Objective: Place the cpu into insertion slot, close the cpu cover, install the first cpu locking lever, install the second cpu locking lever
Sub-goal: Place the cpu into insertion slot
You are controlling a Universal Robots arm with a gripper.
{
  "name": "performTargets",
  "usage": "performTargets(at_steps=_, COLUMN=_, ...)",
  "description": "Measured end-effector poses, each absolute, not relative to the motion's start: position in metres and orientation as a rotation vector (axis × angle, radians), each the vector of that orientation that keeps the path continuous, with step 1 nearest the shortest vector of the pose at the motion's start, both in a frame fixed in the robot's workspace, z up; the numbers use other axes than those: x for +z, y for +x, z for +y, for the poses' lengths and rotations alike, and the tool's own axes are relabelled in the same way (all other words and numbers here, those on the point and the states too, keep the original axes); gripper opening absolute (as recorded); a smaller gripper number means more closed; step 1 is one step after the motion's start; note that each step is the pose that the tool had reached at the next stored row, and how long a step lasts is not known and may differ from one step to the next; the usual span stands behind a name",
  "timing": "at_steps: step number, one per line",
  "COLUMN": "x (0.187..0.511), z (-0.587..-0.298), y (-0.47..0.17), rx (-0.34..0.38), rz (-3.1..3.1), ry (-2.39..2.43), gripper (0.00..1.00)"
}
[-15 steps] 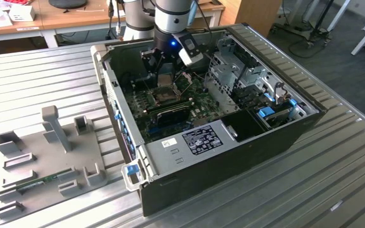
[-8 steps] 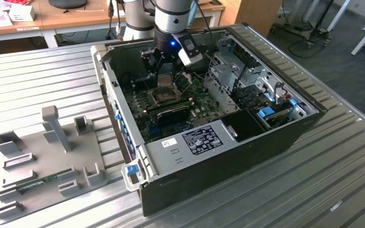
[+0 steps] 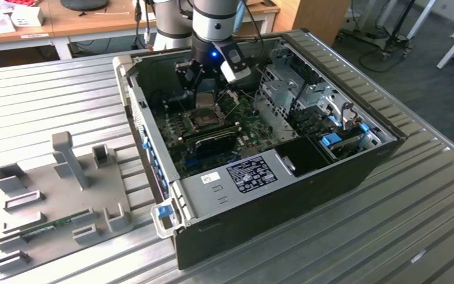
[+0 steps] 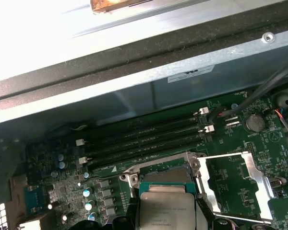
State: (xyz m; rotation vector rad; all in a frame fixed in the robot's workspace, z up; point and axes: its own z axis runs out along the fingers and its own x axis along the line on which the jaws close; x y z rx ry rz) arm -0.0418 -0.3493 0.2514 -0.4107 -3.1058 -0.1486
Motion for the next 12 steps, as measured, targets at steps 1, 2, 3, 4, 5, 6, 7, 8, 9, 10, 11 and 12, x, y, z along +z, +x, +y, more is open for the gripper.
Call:
performTargets(at_steps=1, x=0.2514, z=-0.3493, y=-0.0418, rx=-0.149, rz=-3.106, ry=-0.411, gripper=0.54)
performTargets(at_steps=2, x=0.2514, z=-0.3493, y=-0.0418, rx=-0.149, rz=-3.106, ry=-0.411, gripper=0.54)
performTargets(at_steps=3, x=0.2513, z=-0.3493, y=-0.0418, rx=-0.149, rz=-3.106, ry=-0.411, gripper=0.54)
performTargets(at_steps=4, x=0.2513, z=-0.3493, y=-0.0419, rx=-0.149, rz=-3.106, ry=-0.411, gripper=0.54)
performTargets(at_steps=5, x=0.2514, z=-0.3493, y=-0.0419, rx=-0.149, rz=-3.106, ry=-0.411, gripper=0.54)
performTargets(at_steps=6, x=0.2513, z=-0.3493, y=-0.0418, rx=-0.149, rz=-3.106, ry=-0.413, gripper=0.54)
performTargets(at_steps=7, x=0.2513, z=-0.3493, y=-0.0419, rx=-0.149, rz=-3.104, ry=-0.426, gripper=0.54)
performTargets(at_steps=8, x=0.2512, z=-0.3493, y=-0.0419, rx=-0.149, rz=-3.102, ry=-0.449, gripper=0.54)
performTargets(at_steps=9, x=0.251, z=-0.3493, y=-0.0419, rx=-0.149, rz=-3.098, ry=-0.476, gripper=0.54)
performTargets(at_steps=10, x=0.251, z=-0.3493, y=-0.0418, rx=-0.149, rz=-3.096, ry=-0.498, gripper=0.54)
performTargets(at_steps=11, x=0.251, z=-0.3493, y=-0.0418, rx=-0.149, rz=-3.095, ry=-0.503, gripper=0.54)
performTargets(at_steps=12, x=0.251, z=-0.3493, y=-0.0418, rx=-0.149, rz=-3.095, ry=-0.503, gripper=0.54)
